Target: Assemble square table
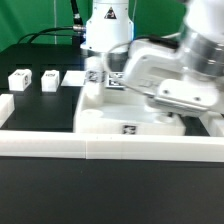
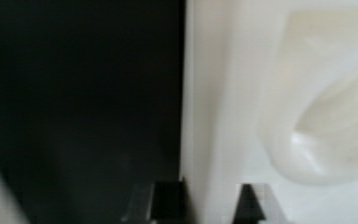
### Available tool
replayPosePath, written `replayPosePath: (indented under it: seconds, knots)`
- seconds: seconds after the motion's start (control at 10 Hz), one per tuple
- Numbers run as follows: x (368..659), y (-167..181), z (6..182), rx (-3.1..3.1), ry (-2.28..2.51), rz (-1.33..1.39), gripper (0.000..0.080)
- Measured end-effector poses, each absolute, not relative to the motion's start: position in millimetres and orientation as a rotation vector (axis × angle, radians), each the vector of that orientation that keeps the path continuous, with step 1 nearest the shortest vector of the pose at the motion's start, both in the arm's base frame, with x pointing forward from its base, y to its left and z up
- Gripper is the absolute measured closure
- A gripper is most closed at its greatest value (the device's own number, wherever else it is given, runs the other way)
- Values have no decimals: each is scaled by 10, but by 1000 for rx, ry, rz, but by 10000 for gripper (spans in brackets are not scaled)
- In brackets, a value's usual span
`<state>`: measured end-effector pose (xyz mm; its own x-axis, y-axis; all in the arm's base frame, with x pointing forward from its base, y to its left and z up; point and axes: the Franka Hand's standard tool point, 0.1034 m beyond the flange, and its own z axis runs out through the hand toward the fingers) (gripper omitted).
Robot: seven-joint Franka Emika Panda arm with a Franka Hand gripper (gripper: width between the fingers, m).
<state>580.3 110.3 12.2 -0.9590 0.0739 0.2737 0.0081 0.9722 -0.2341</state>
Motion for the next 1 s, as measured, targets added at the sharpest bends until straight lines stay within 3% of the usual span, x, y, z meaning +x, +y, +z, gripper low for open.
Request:
replayPosePath:
  seconds: [0.8,1.0]
  knots:
    - [5841,1181,154,-127,-2769,424,724]
    - [5872,1121,248,-134,-2771,443,493]
